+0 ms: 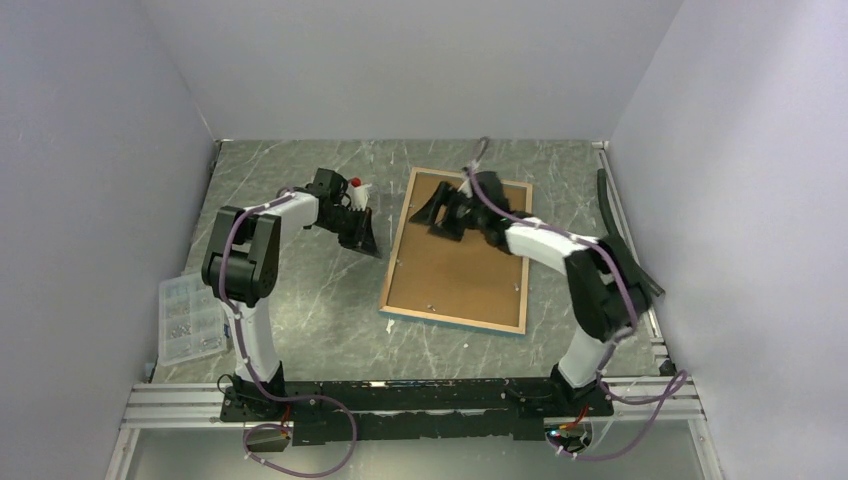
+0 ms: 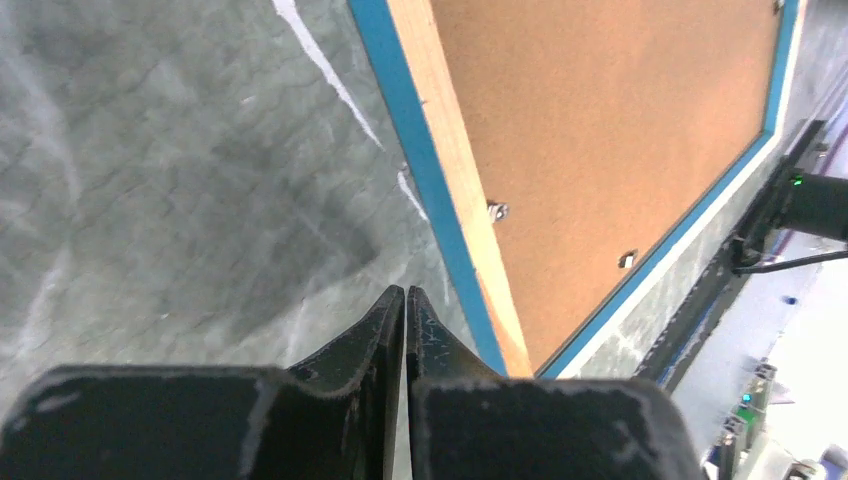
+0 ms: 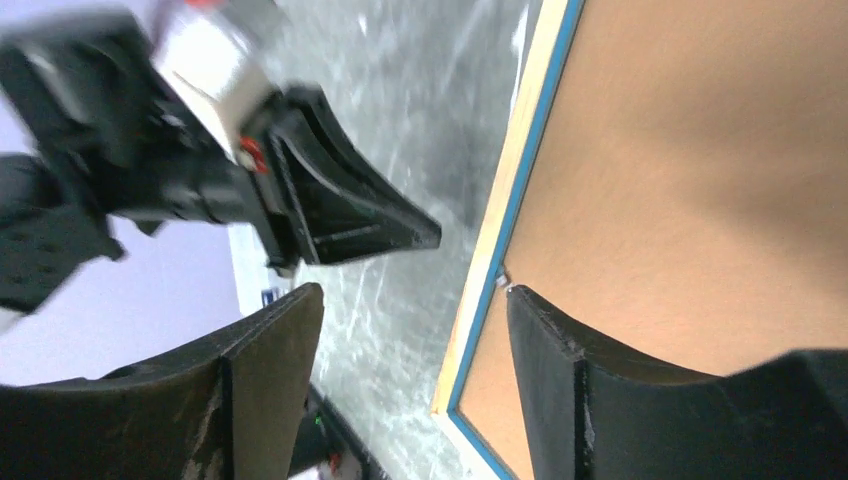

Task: Put the photo into the frame

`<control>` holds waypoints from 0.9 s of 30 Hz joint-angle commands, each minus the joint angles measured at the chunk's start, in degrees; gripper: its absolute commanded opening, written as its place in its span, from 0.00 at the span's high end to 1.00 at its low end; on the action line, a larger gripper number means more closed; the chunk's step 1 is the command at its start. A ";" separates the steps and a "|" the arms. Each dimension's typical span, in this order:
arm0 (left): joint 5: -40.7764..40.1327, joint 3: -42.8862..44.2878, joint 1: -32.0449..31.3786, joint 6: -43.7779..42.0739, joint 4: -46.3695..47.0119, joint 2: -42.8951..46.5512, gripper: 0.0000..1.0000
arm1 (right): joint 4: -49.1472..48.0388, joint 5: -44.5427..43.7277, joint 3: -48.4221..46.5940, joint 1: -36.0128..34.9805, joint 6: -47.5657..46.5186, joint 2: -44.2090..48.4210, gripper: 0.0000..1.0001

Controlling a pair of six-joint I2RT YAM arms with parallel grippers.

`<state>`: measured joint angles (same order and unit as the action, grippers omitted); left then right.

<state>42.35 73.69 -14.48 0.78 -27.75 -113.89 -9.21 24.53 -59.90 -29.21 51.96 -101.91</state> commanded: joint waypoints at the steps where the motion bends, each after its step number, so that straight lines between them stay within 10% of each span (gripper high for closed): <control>1: -2.98 1.45 0.15 -6.47 -2.52 4.10 0.89 | 8.28 -4.71 -0.08 8.45 -4.86 9.80 0.24; 6: -5.53 -1.49 0.07 -8.42 -1.00 4.46 0.89 | 10.23 -6.73 2.58 16.68 -6.36 12.79 0.16; 27: -1.82 -6.64 -4.14 -4.13 6.00 3.17 0.91 | 5.53 -5.55 -25.51 5.57 2.78 -20.74 0.29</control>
<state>39.00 68.10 -18.85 -3.88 -23.59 -111.92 -0.67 19.16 -79.90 -24.45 51.68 -119.74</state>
